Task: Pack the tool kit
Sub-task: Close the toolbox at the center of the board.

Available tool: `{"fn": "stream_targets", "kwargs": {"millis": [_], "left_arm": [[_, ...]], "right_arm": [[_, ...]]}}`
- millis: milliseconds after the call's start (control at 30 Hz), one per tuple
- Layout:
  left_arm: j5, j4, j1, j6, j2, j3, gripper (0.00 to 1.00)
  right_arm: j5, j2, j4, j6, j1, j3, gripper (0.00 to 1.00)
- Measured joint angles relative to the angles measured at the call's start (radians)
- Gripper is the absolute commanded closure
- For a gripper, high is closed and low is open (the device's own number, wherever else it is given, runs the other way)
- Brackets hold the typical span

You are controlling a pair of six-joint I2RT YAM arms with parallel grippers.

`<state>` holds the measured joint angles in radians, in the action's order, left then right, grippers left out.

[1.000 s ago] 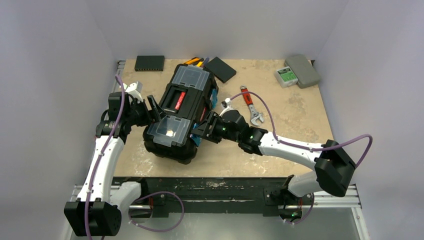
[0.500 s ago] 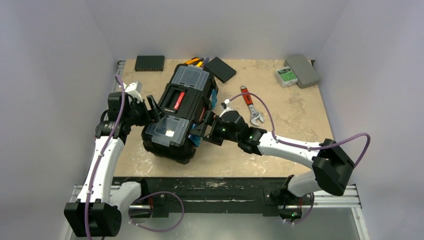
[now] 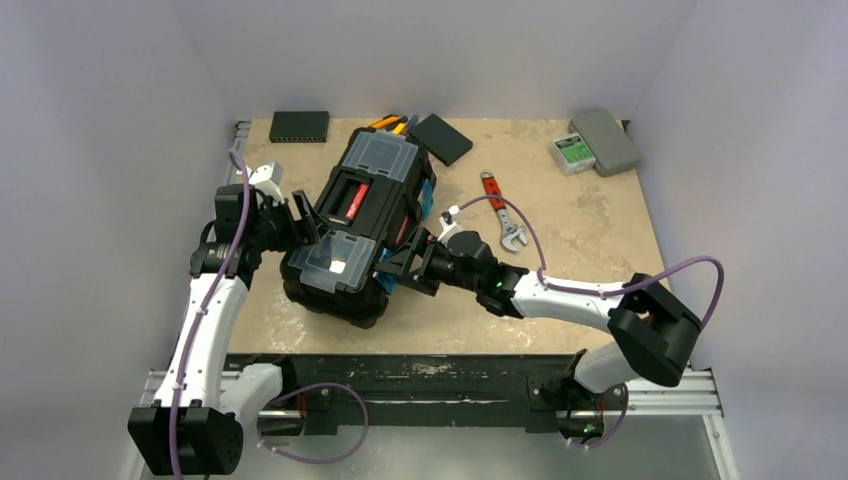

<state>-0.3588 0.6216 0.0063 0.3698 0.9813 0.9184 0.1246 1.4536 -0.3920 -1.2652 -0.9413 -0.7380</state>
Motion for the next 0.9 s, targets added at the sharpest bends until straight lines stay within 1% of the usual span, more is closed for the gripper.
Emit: {"fn": "stream_targets", "kwargs": {"millis": [133, 467, 533, 600, 667, 767, 900], "left_arm": [[0.0, 0.0, 0.0, 0.0, 0.0, 0.0, 0.27], [0.0, 0.0, 0.0, 0.0, 0.0, 0.0, 0.27], [0.0, 0.0, 0.0, 0.0, 0.0, 0.0, 0.27], [0.0, 0.0, 0.0, 0.0, 0.0, 0.0, 0.27], [0.0, 0.0, 0.0, 0.0, 0.0, 0.0, 0.27], [0.0, 0.0, 0.0, 0.0, 0.0, 0.0, 0.27], [0.0, 0.0, 0.0, 0.0, 0.0, 0.0, 0.27]], "right_arm": [[-0.006, -0.003, 0.0, -0.009, -0.001, 0.004, 0.1], [-0.035, -0.006, 0.012, -0.026, -0.009, 0.027, 0.07], [-0.038, 0.013, 0.027, -0.026, -0.01, 0.027, 0.1], [-0.044, 0.034, 0.034, -0.026, -0.01, 0.036, 0.14], [-0.043, 0.039, 0.023, -0.035, -0.011, 0.049, 0.16], [-0.047, 0.039, 0.011, -0.039, -0.012, 0.055, 0.16], [-0.048, 0.038, 0.01, -0.039, -0.013, 0.055, 0.12]]}}
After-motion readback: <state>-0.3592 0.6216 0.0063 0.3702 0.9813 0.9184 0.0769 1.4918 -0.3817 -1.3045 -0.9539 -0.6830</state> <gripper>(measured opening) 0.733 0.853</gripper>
